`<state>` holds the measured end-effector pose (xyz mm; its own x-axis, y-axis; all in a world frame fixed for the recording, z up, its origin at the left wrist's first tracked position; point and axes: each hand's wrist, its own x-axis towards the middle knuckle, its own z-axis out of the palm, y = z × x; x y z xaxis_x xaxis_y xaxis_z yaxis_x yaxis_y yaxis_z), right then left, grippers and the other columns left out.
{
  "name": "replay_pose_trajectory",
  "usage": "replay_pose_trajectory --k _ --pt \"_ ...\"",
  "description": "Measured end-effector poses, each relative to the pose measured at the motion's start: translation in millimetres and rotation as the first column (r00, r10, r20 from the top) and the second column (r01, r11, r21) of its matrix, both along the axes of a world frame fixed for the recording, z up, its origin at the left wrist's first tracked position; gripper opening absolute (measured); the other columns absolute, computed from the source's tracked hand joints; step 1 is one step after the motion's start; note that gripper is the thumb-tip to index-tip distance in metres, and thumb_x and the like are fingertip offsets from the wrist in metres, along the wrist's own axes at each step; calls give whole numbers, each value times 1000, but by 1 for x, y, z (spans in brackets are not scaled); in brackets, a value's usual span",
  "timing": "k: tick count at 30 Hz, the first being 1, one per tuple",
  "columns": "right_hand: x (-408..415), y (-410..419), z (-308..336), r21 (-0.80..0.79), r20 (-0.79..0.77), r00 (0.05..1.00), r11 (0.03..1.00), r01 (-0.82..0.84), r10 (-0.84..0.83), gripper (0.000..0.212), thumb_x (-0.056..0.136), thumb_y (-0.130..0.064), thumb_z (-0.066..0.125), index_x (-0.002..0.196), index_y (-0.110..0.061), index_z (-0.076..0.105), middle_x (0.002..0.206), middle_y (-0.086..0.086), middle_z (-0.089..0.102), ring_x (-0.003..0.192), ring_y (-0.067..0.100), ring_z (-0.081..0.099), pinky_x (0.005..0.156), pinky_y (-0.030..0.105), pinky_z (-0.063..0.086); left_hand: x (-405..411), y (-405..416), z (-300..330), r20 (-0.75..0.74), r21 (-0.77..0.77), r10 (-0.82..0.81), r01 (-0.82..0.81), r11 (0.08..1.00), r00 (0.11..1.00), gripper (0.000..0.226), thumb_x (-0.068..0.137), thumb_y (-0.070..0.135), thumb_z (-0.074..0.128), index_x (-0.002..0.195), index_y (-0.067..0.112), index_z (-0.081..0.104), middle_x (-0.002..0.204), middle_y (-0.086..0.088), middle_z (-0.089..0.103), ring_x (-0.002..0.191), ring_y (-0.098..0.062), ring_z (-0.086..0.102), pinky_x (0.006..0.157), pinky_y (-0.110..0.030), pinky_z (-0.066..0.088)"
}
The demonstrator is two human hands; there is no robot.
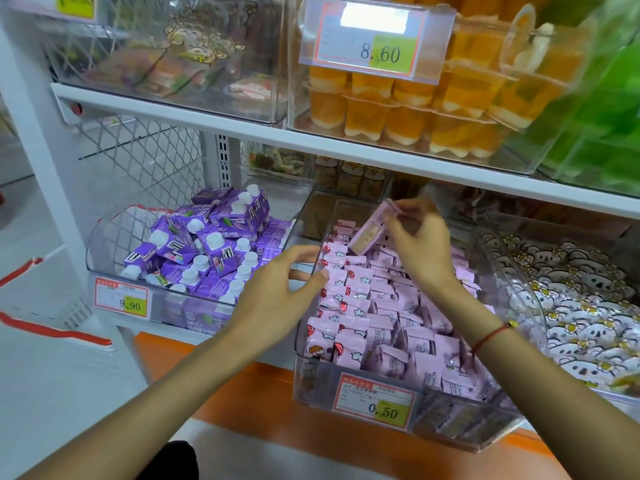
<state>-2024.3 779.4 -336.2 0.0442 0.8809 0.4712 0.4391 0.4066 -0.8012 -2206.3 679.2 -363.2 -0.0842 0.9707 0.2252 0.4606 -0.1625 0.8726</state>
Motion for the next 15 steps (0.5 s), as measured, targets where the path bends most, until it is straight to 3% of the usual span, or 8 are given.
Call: replay_pose_trajectory --k 3,6,9,11,13,15 --pt "6 -27 8 -6 -440 895 997 76 -71 10 91 -10 59 95 -15 53 89 -2 63 79 2 62 71 12 51 -1 0 3 -43 74 97 -93 993 994 33 89 38 56 122 36 52 119 14 59 107 -4 55 91 -32 47" --pt "10 -47 13 -216 -710 701 969 -122 -70 15 92 -12 59 103 -5 54 89 7 69 72 5 67 67 12 54 0 -3 11 -89 276 28 -3 961 996 49 85 31 65 129 39 46 129 17 49 118 -1 48 90 -25 44" --pt "6 -63 14 -334 -767 642 868 -366 -24 20 92 -16 59 104 0 62 84 5 73 75 6 70 65 11 53 5 -6 15 -290 379 -66 178 908 955 63 79 18 74 132 38 46 133 19 43 121 -3 45 96 -22 38" --pt "3 -69 14 -385 -783 621 806 -449 -28 16 91 -18 61 92 -3 67 74 0 74 72 4 70 63 11 53 6 -4 16 -316 442 -31 176 879 948 47 80 16 73 122 31 58 125 18 51 112 -2 50 90 -18 40" --pt "4 -70 15 -432 -785 617 764 -480 -55 16 88 -24 64 91 -8 68 70 0 73 71 8 71 62 15 55 4 -2 19 -174 450 -24 102 887 984 31 82 19 72 111 27 66 114 18 61 101 3 56 81 -14 45" --pt "7 -69 14 -452 -726 688 755 -475 -1 22 88 -37 61 95 -16 64 78 -1 75 80 12 72 67 21 58 3 0 24 76 344 -51 22 939 996 24 81 23 71 104 29 68 101 15 69 88 6 61 70 -12 50"
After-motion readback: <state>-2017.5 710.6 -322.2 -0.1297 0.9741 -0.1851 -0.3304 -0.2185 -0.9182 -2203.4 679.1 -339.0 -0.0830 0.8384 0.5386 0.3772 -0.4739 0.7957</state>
